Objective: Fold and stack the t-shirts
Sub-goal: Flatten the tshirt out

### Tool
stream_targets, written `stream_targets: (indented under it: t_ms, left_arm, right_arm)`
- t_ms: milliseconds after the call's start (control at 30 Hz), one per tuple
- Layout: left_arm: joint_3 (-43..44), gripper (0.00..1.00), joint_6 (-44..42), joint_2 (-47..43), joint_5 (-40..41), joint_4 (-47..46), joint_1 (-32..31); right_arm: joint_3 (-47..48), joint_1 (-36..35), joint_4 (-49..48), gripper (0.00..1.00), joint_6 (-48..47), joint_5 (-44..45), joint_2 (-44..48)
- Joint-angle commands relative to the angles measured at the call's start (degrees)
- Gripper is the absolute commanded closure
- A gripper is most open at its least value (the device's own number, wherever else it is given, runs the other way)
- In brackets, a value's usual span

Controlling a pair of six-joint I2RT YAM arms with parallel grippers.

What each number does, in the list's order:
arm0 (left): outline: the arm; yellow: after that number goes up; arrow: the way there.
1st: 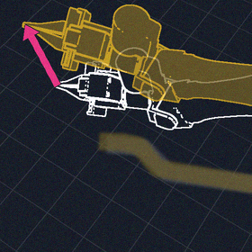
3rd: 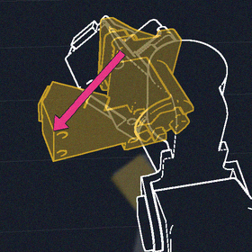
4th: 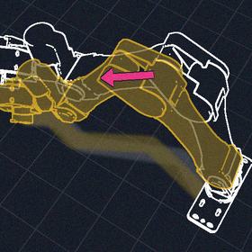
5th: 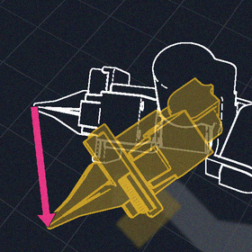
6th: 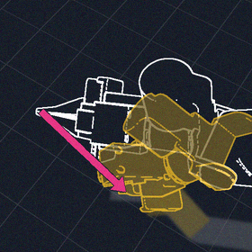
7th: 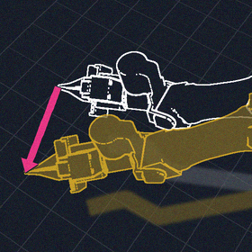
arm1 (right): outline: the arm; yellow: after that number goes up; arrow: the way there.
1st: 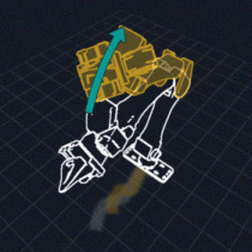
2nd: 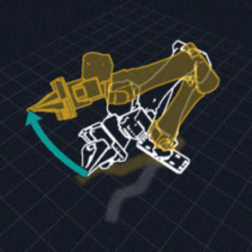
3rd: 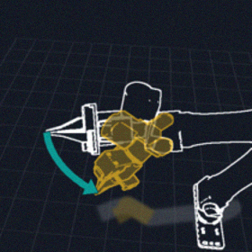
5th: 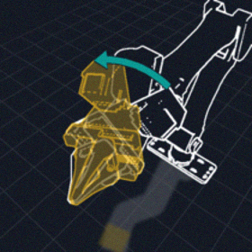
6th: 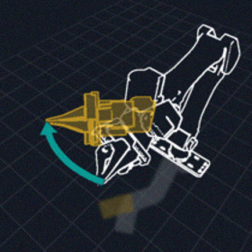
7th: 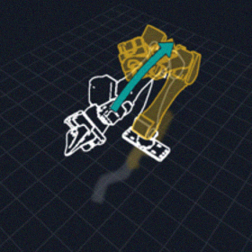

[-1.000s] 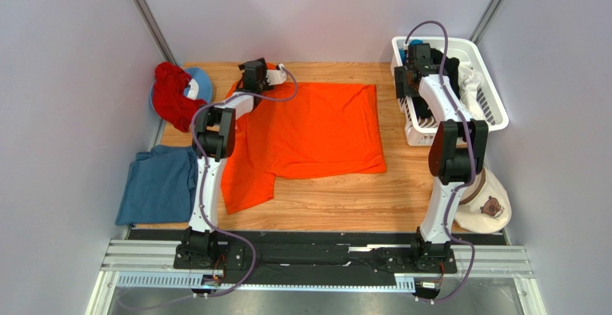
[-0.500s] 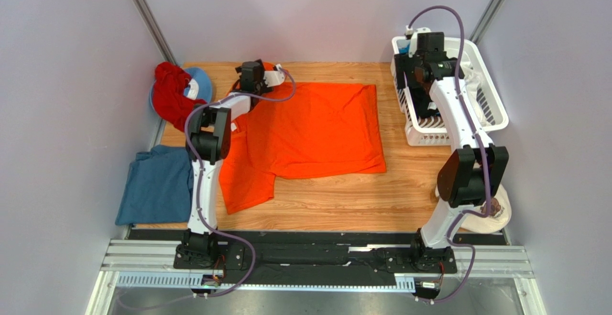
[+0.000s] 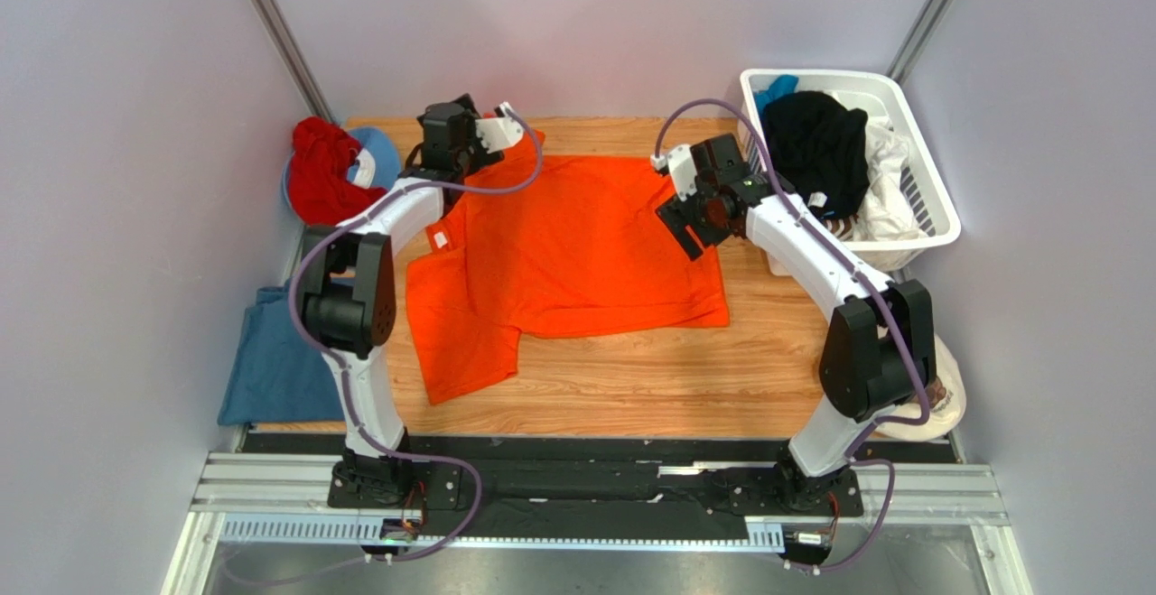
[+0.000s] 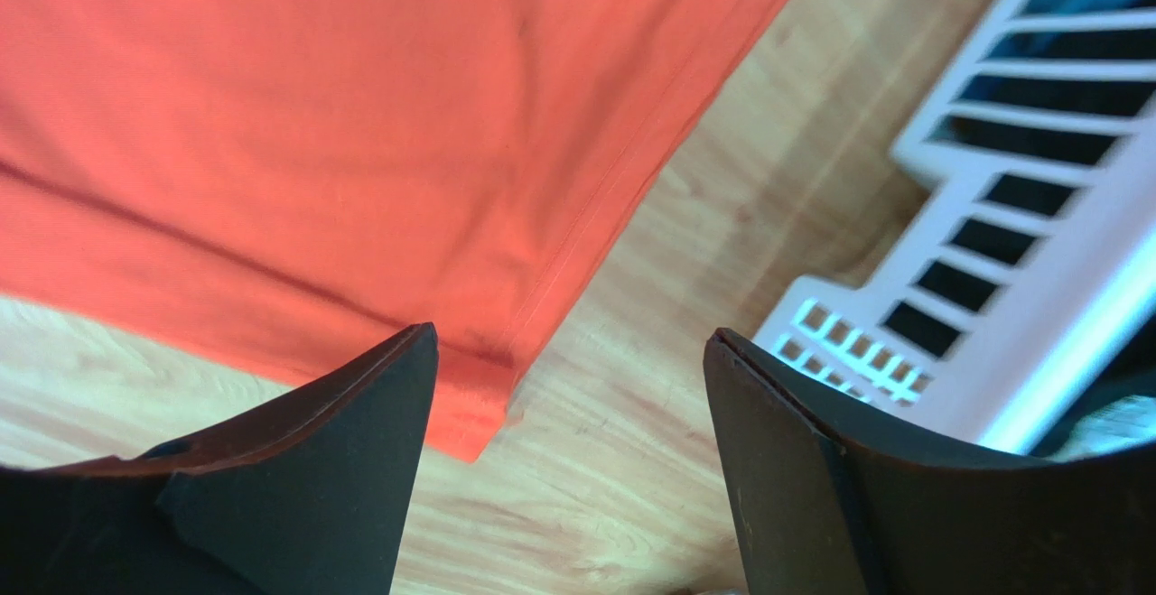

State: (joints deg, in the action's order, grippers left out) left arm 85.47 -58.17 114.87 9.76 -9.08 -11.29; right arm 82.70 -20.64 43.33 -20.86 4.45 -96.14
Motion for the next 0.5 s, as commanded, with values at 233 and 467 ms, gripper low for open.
stream_targets:
  t_ms: [233,467]
  left_arm:
    - [-25.0,0.15,2.1,-31.1,-11.6,28.6,-6.5]
    - [-34.6,0.14,3.8,-46.4,-18.5,42.8,-9.9]
  right_arm:
    - [-15.9,-1.2,2.6,0.27,-13.8,-6.0,3.8]
    - [-19.6,-1.1,1.0,0.3,-14.9,-4.9,6.1]
